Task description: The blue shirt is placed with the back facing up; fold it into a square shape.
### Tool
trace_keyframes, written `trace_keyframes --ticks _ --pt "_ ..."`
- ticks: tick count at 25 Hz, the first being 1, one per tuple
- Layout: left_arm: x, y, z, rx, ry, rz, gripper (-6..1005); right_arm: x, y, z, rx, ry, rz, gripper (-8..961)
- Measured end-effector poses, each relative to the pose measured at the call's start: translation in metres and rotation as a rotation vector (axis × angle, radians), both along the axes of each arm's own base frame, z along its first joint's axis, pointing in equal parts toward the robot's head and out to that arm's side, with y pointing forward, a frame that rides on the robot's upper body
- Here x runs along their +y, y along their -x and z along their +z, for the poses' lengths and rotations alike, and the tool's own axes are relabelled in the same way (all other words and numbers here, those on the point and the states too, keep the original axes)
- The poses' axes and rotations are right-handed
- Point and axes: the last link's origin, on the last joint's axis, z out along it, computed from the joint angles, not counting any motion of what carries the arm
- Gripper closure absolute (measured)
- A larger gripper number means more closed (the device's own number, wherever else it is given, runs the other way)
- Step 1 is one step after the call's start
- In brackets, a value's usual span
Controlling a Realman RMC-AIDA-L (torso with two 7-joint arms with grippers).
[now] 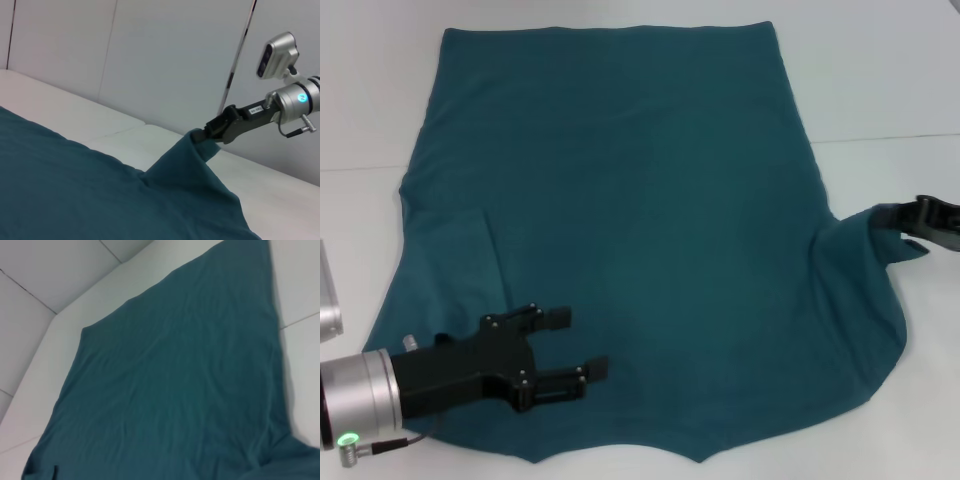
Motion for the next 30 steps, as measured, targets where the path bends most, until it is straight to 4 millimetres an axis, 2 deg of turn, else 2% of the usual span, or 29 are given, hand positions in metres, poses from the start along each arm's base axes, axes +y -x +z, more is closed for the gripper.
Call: trace_keyframes --ticks 6,17,21,26,30 --pt "-0.002 0.003 -0.001 0.004 0.000 0.013 113 0.016 0.011 -0.015 0.016 -0.002 -0.006 934" --pt "-0.002 0.006 -0.001 0.011 -0.002 0.028 113 0.038 0.022 -0.025 0.048 -0.060 -0.068 935" --pt "-0.001 0.007 -0.001 0.013 -0.005 0.035 113 0.045 0.032 -0.040 0.062 -0.054 -0.067 934" --pt "0.000 0.007 -0.001 0.015 -0.007 0.035 113 0.047 0.048 -0.057 0.086 -0.028 -0.024 863" --pt "0.001 0.007 -0.001 0.019 -0.013 0.038 113 0.050 0.067 -0.073 0.073 0.025 0.033 709"
